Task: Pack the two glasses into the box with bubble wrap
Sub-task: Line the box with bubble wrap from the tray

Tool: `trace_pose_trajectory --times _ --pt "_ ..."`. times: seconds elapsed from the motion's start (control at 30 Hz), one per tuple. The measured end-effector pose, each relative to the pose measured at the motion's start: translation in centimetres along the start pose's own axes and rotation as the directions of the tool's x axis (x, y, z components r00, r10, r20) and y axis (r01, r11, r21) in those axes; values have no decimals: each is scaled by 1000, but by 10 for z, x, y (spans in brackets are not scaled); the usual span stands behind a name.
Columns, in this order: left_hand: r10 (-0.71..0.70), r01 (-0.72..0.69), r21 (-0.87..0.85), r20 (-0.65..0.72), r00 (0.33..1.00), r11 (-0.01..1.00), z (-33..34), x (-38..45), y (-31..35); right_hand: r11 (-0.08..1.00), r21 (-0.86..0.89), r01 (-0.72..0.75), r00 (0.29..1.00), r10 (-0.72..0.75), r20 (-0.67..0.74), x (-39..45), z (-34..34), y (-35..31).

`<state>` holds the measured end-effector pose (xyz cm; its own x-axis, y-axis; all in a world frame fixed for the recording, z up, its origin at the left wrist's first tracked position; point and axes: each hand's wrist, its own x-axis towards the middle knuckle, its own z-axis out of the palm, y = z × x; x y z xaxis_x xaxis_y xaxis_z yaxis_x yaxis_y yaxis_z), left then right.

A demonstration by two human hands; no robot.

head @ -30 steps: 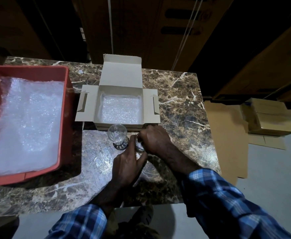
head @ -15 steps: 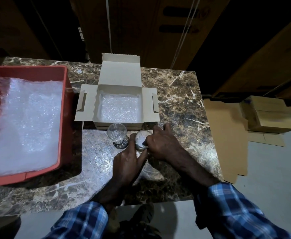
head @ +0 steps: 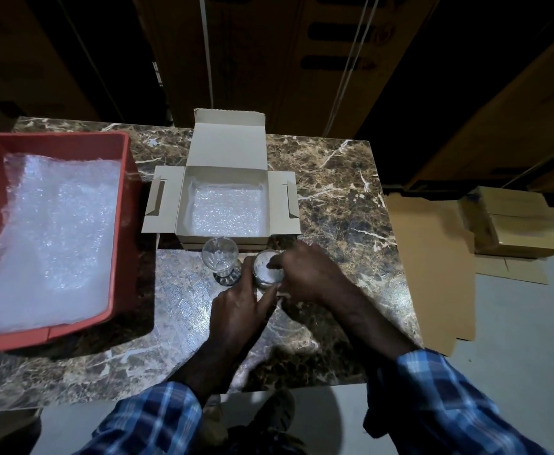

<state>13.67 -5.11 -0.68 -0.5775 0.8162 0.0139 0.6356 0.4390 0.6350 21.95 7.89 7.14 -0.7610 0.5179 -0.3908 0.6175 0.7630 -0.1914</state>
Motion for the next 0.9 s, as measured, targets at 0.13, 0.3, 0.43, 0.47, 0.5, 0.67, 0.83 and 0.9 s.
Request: trace_pose_trajectory --times 0.13,0.3,0.43,0.47,0.5,0.67,0.83,0.9 --pt "10 -10 -11 -2 1000 1000 -6 -1 6 885 459 -81 962 190 -195 -16 -2 14" --pt "23 -21 53 -38 999 998 -5 -4 6 783 619 -56 921 280 -271 -20 23 16" --pt "10 -7 60 -44 999 998 -1 -5 7 720 689 -82 930 304 -207 -14 34 13" --pt "13 -10 62 -49 999 998 0 -5 8 718 690 -88 923 320 -215 -12 35 12" --pt "17 -14 64 -53 998 998 1 -6 9 718 690 -92 915 334 -226 -11 35 12" --pt "-22 27 123 -40 999 992 -1 -6 20 678 727 -106 888 394 -238 -6 37 3" --pt "58 -37 175 -116 992 984 -1 -24 16 671 734 -101 865 424 -269 -4 39 -3" --pt "108 -84 167 -140 984 982 -3 -36 10 678 729 -92 868 413 -275 -5 40 -4"
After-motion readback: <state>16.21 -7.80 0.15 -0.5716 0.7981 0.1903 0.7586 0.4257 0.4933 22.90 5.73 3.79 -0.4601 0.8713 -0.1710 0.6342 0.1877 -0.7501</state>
